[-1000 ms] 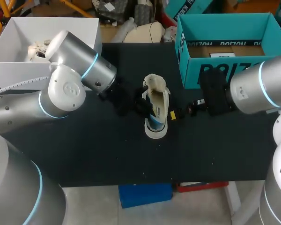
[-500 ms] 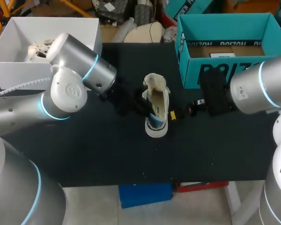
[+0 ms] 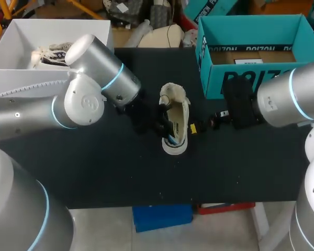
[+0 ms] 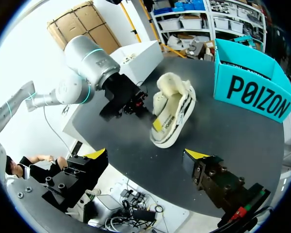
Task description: Take the shoe out of the shoebox, open the shoe tongue, remove and reinsert the insole, then place the shoe into the shoebox
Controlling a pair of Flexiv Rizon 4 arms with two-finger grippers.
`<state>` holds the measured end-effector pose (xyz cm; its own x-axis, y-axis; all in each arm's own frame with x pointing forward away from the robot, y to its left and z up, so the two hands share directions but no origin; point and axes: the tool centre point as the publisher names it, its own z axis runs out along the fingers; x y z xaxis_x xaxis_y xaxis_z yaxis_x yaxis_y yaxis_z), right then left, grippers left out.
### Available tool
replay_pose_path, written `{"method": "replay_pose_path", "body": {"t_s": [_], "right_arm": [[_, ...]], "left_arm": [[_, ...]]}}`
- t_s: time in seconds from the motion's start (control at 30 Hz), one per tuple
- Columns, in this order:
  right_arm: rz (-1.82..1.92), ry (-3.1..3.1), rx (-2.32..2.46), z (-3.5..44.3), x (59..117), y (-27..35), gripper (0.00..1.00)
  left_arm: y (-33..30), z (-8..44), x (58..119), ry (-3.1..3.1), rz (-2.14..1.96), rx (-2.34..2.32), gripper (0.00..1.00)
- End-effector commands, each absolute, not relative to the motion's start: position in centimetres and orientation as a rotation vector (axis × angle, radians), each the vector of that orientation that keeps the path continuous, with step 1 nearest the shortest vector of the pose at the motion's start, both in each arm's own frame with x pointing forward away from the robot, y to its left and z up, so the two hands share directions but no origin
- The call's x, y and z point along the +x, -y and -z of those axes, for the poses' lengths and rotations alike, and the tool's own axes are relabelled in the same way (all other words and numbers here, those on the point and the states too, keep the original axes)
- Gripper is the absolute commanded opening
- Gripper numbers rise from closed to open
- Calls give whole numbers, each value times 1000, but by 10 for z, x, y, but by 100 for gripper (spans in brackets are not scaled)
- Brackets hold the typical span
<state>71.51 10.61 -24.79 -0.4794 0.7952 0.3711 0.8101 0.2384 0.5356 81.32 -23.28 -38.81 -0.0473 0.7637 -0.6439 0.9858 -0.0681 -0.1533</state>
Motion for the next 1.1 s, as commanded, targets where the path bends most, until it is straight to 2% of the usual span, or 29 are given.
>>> {"method": "replay_pose_path", "body": {"t_s": [0.03, 0.07, 0.1, 0.13, 0.17, 0.3, 0.43, 0.47, 0.5, 0.53, 0.6, 0.63, 0.67, 1.1], "right_arm": [[1081, 2456, -1594, 248, 715, -107, 100], [1081, 2456, -1594, 248, 715, -107, 100], [1081, 2456, -1594, 248, 715, -107, 100], [1081, 2456, -1594, 248, 715, -107, 100], [1081, 2456, -1594, 248, 715, -107, 100], [1081, 2456, -1594, 248, 715, -107, 100], [1081, 2456, -1594, 248, 715, -107, 100], [1081, 2456, -1594, 248, 715, -107, 100], [1081, 2456, -1594, 248, 715, -107, 100], [1081, 2456, -1594, 248, 715, -107, 100], [1081, 2456, -1594, 248, 715, -107, 100], [1081, 2456, -1594, 248, 715, -107, 100], [1081, 2456, -1594, 248, 715, -107, 100], [1081, 2456, -1594, 248, 715, -107, 100]], "left_arm": [[239, 382, 810, -1866, 860, 1879, 42], [240, 379, 809, -1860, 880, 1865, 43], [240, 376, 807, -1859, 892, 1859, 49], [239, 371, 804, -1858, 912, 1850, 96], [238, 365, 802, -1851, 932, 1834, 99], [226, 334, 800, -1818, 847, 1847, 96], [224, 312, 800, -1793, 761, 1841, 85], [225, 310, 800, -1781, 741, 1841, 80], [227, 310, 800, -1773, 692, 1848, 70], [227, 312, 802, -1776, 651, 1870, 47], [228, 318, 802, -1794, 566, 1912, 25], [227, 322, 804, -1784, 483, 1962, 9], [226, 324, 804, -1784, 449, 1988, 0], [205, 353, 810, -1853, 312, 2070, 0]]}}
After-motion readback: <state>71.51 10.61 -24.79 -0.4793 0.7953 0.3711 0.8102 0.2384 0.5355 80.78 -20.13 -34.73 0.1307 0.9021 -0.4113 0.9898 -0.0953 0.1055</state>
